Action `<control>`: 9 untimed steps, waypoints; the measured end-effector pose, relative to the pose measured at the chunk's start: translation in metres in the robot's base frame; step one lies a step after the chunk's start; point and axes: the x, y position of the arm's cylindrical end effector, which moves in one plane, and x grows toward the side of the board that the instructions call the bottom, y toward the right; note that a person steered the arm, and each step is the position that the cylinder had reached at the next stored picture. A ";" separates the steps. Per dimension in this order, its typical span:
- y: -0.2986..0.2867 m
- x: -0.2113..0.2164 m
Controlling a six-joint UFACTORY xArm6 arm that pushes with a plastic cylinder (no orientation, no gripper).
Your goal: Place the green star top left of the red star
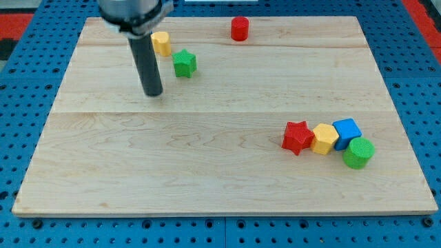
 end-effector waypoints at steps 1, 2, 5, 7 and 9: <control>0.027 -0.051; 0.082 -0.053; 0.194 -0.052; 0.140 -0.056; 0.168 -0.007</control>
